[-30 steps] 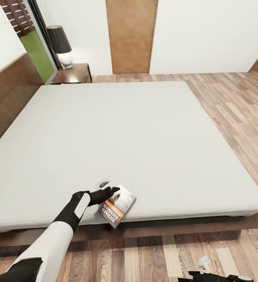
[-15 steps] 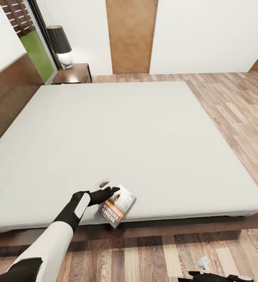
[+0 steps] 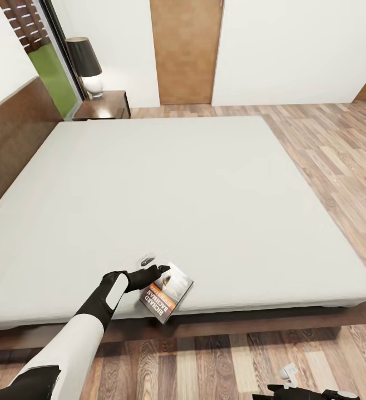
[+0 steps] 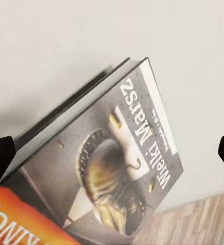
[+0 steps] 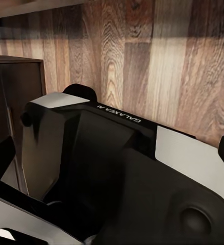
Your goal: In the bedroom, move the book from the bed onto either nightstand, and place the two sandals side by side next to the bed.
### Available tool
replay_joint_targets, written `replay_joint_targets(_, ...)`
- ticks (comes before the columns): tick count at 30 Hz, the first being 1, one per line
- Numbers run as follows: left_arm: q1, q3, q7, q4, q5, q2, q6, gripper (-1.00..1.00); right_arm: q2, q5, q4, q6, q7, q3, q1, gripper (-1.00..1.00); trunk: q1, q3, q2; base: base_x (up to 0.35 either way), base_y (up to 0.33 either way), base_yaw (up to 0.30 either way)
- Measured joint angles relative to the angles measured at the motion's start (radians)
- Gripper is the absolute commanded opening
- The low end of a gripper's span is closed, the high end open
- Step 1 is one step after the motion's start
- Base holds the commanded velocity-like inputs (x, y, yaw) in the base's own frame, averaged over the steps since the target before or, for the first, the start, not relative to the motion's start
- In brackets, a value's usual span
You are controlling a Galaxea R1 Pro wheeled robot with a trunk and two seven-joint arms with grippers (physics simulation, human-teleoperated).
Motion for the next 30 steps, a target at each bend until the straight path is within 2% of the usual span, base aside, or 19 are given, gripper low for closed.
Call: replay_joint_targets(30, 0.000, 0.000, 0.000, 0.000, 0.000, 0.000, 0.000, 1.00, -0.003, -0.002, 0.000, 0.000, 0.000, -0.002, 0.000, 1.00, -0.115, 0.094, 0.210, 0.000, 0.000, 0.000)
